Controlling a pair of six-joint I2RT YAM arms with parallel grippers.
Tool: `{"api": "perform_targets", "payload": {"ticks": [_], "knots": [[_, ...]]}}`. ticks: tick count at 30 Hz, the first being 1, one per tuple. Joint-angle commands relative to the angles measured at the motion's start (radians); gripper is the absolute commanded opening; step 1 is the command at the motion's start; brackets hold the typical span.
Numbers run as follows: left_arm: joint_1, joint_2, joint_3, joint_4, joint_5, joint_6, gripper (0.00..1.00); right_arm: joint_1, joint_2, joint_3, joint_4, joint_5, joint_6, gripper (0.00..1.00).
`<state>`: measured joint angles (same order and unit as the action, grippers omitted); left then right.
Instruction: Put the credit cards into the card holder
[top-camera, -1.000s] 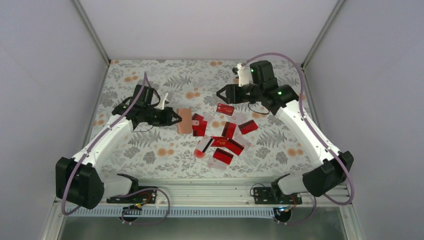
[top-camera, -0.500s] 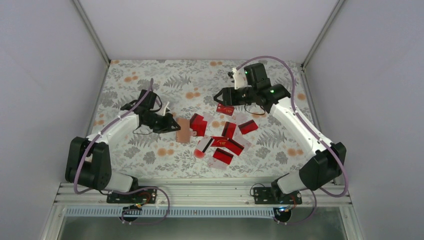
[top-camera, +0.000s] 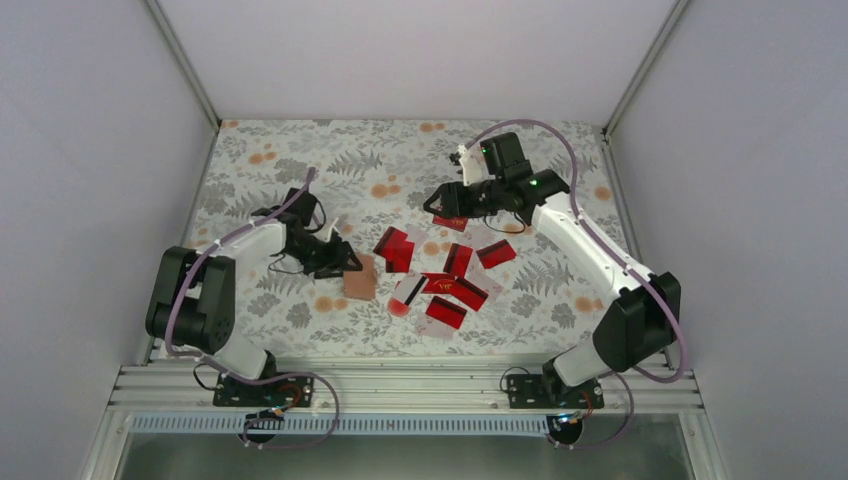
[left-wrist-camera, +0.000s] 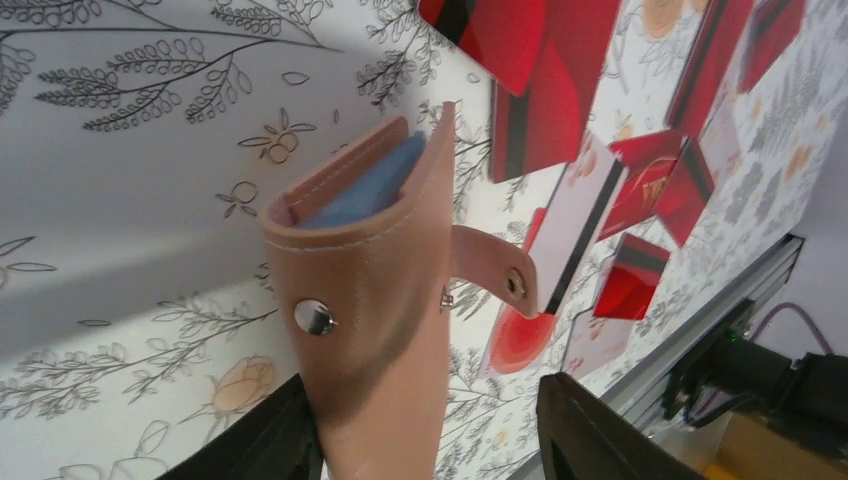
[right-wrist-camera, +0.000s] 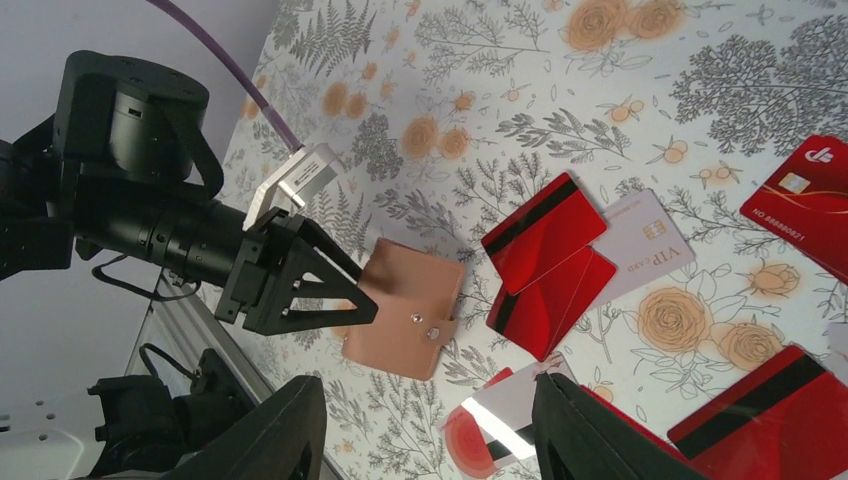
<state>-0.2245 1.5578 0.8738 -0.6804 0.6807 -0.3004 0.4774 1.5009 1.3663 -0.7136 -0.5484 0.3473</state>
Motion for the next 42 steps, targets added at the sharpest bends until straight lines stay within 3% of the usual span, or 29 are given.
{"api": "perform_targets", "payload": {"ticks": [1,3,7,9,12,16,20,23,29,36,42], "knots": [[0.006,0.005,0.051,-0.070,-0.108,0.030,0.63,0.009,0.021,-0.008,0.027,-0.046,-0.004,0.53],[0.006,0.000,0.080,-0.112,-0.174,0.032,0.71,0.015,0.031,-0.009,0.038,-0.063,-0.002,0.53],[-0.003,-0.029,0.143,-0.215,-0.358,0.022,0.75,0.044,0.057,-0.004,0.059,-0.098,0.005,0.54],[-0.008,-0.047,0.169,-0.247,-0.431,0.010,0.74,0.070,0.076,0.001,0.077,-0.117,0.013,0.54],[-0.022,-0.079,0.157,-0.242,-0.474,-0.001,0.64,0.120,0.114,0.010,0.110,-0.134,0.028,0.54],[-0.035,-0.096,0.078,-0.172,-0.393,-0.015,0.44,0.193,0.228,0.073,0.118,-0.137,0.046,0.54],[-0.036,-0.120,-0.018,-0.048,-0.262,-0.050,0.36,0.253,0.347,0.185,0.106,-0.167,0.034,0.54],[-0.036,-0.097,-0.060,0.008,-0.238,-0.064,0.29,0.292,0.440,0.247,0.081,-0.209,0.007,0.52],[-0.036,-0.054,-0.104,0.069,-0.194,-0.057,0.24,0.366,0.580,0.339,0.042,-0.208,0.003,0.46],[-0.033,-0.002,-0.111,0.067,-0.201,-0.061,0.22,0.369,0.658,0.347,0.018,-0.104,0.065,0.36],[-0.032,0.008,-0.107,0.063,-0.214,-0.066,0.22,0.368,0.681,0.331,-0.030,-0.036,0.068,0.34]]}}
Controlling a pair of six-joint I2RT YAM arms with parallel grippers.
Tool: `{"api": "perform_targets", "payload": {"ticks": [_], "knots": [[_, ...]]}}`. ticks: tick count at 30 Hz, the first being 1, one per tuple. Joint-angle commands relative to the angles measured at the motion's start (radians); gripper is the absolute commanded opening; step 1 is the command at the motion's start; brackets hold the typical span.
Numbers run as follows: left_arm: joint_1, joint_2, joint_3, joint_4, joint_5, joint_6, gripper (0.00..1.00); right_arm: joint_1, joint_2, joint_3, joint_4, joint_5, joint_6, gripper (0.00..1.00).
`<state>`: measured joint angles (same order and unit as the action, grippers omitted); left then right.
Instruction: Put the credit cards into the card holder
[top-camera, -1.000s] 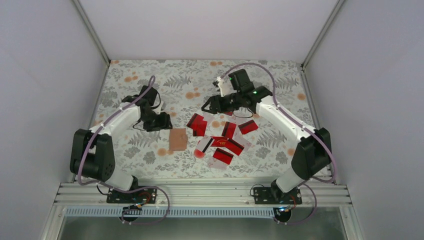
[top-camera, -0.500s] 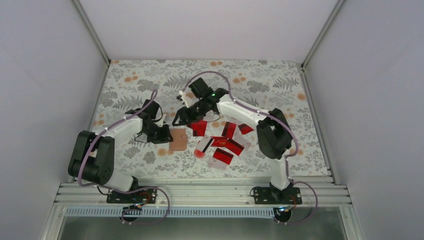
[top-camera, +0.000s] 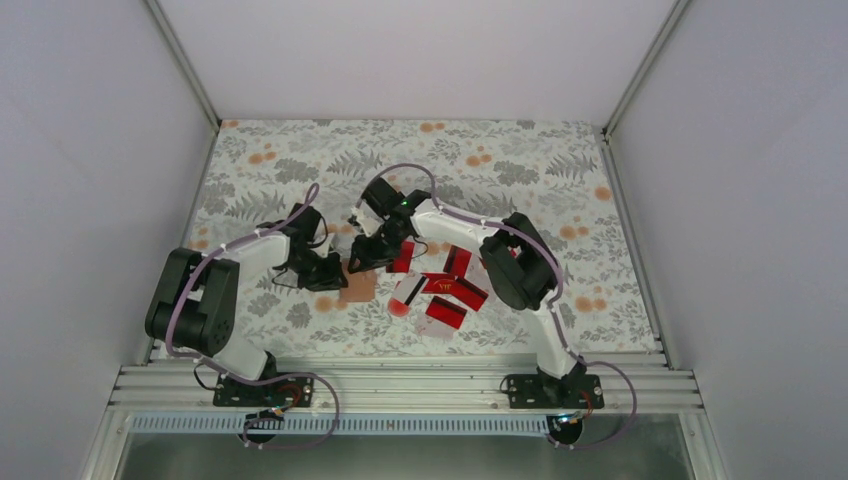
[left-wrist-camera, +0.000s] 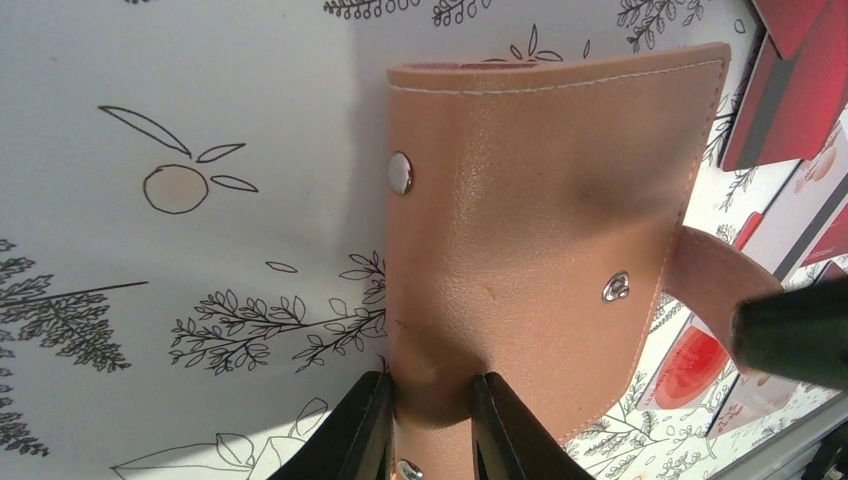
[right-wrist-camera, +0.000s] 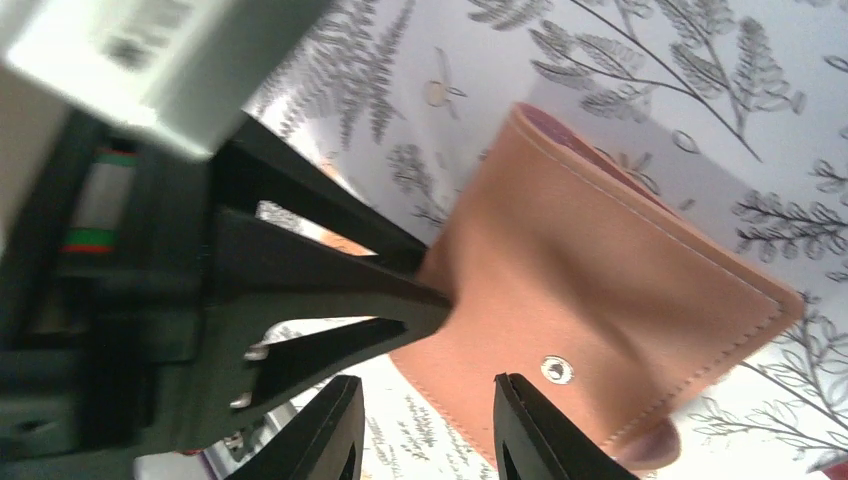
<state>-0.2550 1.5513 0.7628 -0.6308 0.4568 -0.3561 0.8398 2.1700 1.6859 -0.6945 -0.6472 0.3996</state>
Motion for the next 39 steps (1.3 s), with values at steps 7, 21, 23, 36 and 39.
{"api": "perform_targets", "payload": {"ticks": [7,21,23,36,39], "knots": [[-0.003,0.019,0.000,0.019,-0.006,-0.023,0.22,-0.004,-0.003,0.010,-0.121,0.168,0.002,0.33],[-0.002,-0.021,0.043,-0.022,-0.030,-0.019,0.21,-0.025,-0.020,-0.129,0.004,0.039,-0.041,0.42],[-0.003,-0.027,0.059,-0.045,-0.047,-0.014,0.21,-0.033,-0.025,-0.152,0.036,0.021,-0.035,0.44],[0.000,0.000,0.118,-0.136,-0.202,0.018,0.16,-0.086,-0.031,-0.247,0.131,-0.089,-0.045,0.46],[-0.002,0.028,0.112,-0.107,-0.177,0.029,0.15,-0.090,-0.027,-0.254,0.151,-0.119,-0.049,0.46]]}}
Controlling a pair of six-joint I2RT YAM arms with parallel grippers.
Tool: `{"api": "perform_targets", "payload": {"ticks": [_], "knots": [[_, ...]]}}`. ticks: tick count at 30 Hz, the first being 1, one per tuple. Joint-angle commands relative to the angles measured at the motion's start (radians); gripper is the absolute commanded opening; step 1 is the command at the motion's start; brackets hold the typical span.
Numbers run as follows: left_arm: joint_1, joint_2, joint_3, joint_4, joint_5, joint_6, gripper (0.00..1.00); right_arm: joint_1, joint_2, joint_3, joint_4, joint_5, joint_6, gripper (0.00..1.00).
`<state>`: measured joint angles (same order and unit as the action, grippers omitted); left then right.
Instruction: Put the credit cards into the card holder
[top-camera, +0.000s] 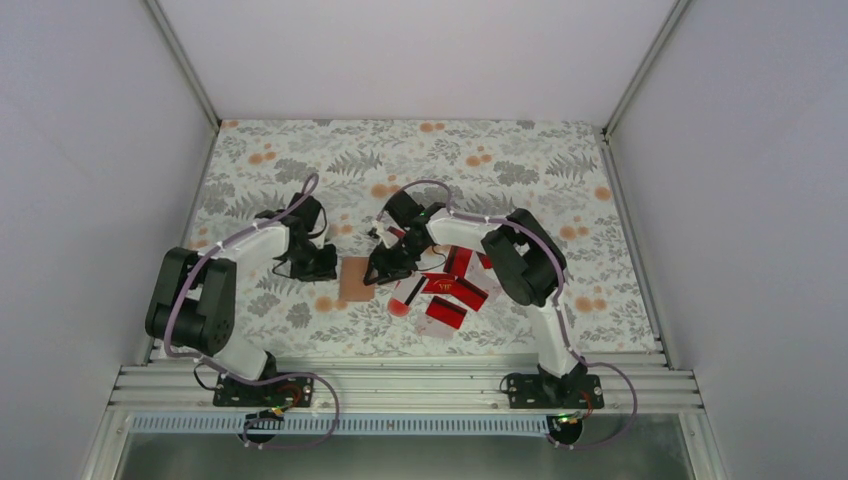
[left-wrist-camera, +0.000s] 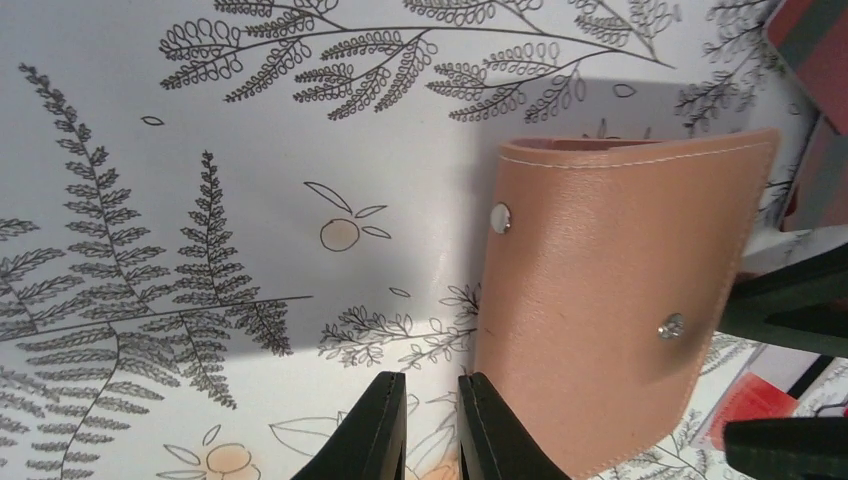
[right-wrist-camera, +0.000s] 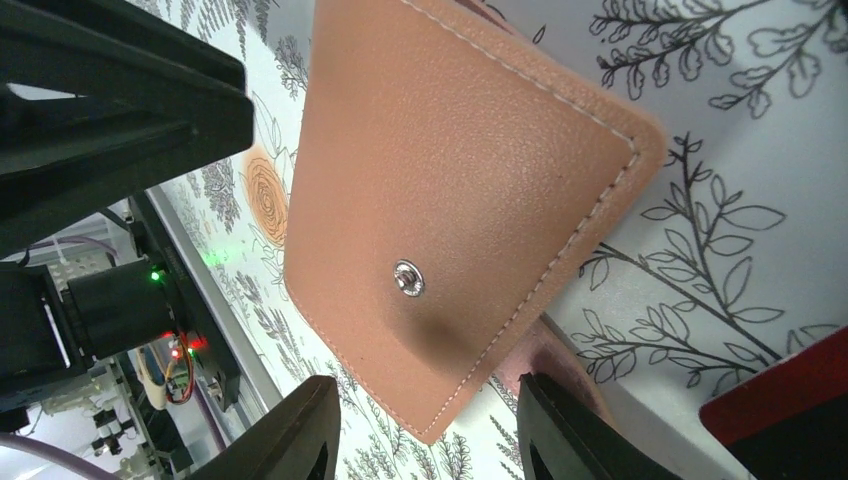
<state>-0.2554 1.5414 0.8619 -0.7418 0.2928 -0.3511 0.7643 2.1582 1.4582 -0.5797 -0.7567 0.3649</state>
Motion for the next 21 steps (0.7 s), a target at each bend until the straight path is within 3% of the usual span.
{"api": "perform_targets", "payload": {"ticks": [1,11,21], "knots": [[-0.003,0.048,0.012,0.014,-0.001,0.029,0.15,-0.014,-0.013,-0.027,0.040,-0.020,-0.016,0.46],[-0.034,0.090,-0.013,0.065,0.073,0.048,0.15,-0.019,0.011,-0.001,0.052,-0.095,-0.024,0.47],[-0.044,0.093,-0.012,0.058,0.059,0.048,0.15,-0.025,-0.021,0.034,0.020,-0.132,-0.035,0.47]]}}
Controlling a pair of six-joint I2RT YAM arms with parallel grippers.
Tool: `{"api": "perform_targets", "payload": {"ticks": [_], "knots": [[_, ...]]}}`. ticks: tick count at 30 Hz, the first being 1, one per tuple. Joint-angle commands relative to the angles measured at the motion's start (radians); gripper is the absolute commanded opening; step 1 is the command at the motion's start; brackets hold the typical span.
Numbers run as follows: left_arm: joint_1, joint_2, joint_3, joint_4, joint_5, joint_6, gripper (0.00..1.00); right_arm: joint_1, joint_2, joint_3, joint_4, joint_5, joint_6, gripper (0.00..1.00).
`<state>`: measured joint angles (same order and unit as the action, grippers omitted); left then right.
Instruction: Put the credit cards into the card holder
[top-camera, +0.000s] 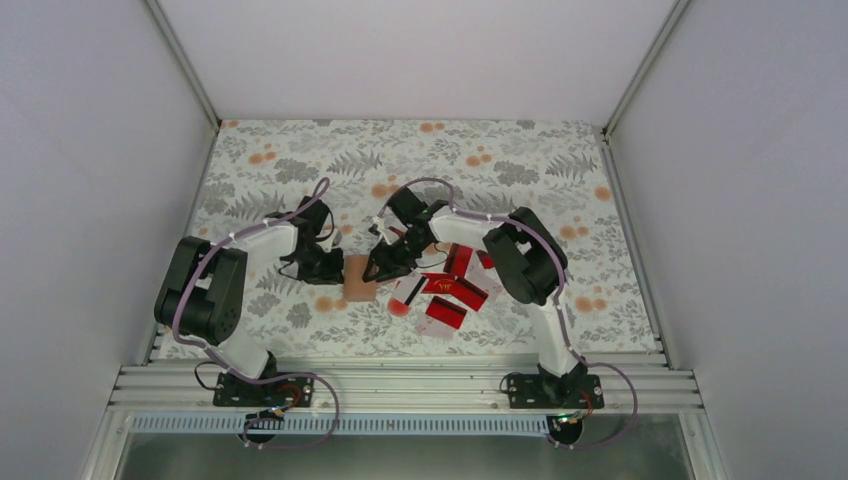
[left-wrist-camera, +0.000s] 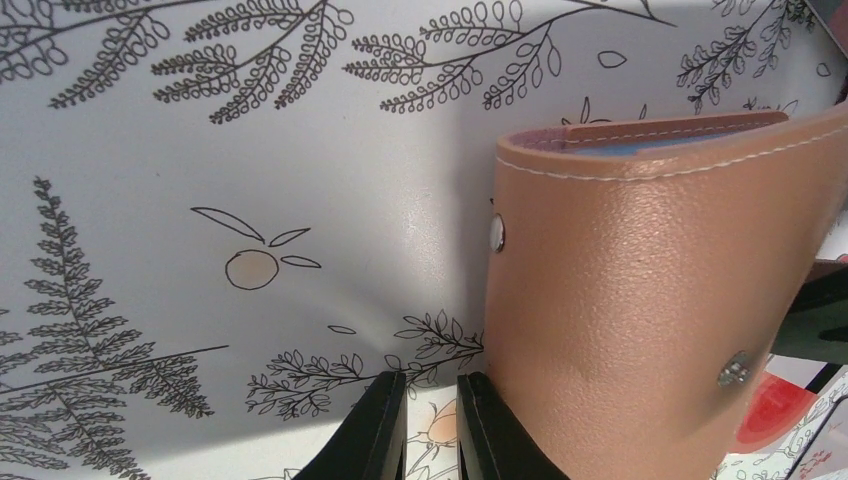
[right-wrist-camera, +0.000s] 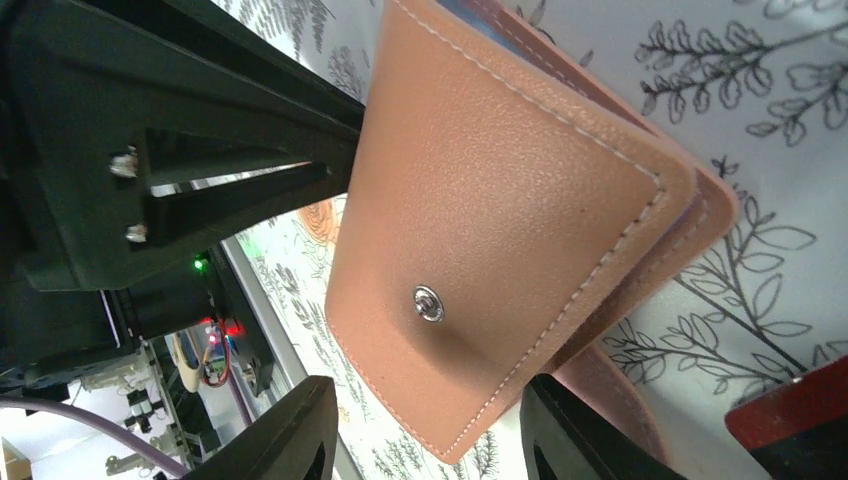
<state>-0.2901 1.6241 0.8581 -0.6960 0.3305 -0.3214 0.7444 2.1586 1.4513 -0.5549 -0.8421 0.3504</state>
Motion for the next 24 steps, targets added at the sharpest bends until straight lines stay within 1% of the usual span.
{"api": "perform_targets", "payload": {"ticks": [1,8,16,24], "knots": [[-0.008,0.011,-0.008,0.013,0.023,0.018,0.15,-0.005,-0.029,0.043,-0.011,-0.050,-0.025,0.47],[-0.009,0.005,0.001,0.011,0.040,0.016,0.15,0.001,-0.039,0.034,-0.009,-0.133,-0.070,0.48],[-0.009,-0.004,0.024,-0.009,0.041,0.014,0.15,0.020,-0.052,0.068,0.004,-0.221,-0.108,0.49],[-0.009,-0.020,0.047,-0.040,0.031,0.009,0.16,0.035,-0.050,0.106,0.011,-0.260,-0.127,0.49]]}}
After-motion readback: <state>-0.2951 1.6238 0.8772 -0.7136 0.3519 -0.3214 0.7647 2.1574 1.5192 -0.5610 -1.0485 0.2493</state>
